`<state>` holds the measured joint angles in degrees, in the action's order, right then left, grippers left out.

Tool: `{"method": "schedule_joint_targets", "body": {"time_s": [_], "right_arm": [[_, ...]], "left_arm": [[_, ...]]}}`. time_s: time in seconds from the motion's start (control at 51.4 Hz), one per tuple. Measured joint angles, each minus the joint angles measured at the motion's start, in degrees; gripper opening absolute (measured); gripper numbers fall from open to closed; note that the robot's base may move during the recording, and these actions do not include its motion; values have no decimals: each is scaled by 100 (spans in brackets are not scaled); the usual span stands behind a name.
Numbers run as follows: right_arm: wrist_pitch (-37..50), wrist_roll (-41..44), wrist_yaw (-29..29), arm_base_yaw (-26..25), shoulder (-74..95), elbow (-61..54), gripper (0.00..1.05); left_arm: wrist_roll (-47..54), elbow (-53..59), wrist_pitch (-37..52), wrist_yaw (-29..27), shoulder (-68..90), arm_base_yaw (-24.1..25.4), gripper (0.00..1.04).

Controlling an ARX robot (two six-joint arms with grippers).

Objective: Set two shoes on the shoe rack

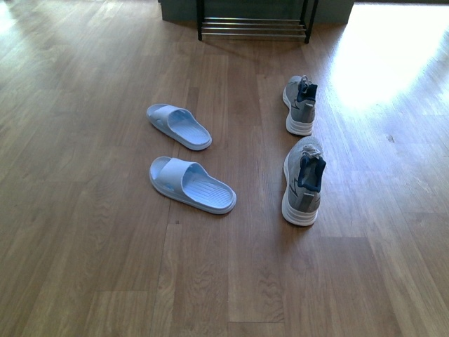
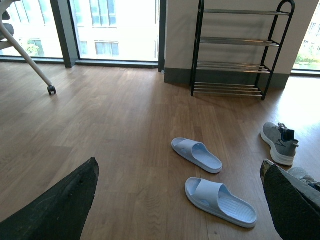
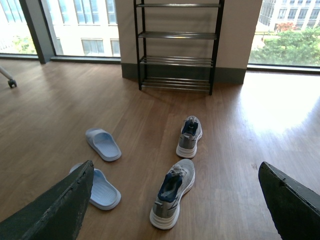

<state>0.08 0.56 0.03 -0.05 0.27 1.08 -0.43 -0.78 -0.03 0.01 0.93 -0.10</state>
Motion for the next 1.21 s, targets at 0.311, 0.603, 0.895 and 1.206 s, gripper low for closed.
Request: {"method": "schedule_joint_targets", "body": {"time_s": [0.311,0.603,0.895,1.206], "right_arm": [[0,0,0,0,0,0,95],[0,0,0,0,0,0,95],[0,0,0,0,0,0,95],[0,0,0,0,0,0,95]], "left_arm": [[2,0,0,0,0,0,95],[2,0,2,0,0,0,95],[0,0,0,0,0,0,95],[0,0,0,0,0,0,95]]}}
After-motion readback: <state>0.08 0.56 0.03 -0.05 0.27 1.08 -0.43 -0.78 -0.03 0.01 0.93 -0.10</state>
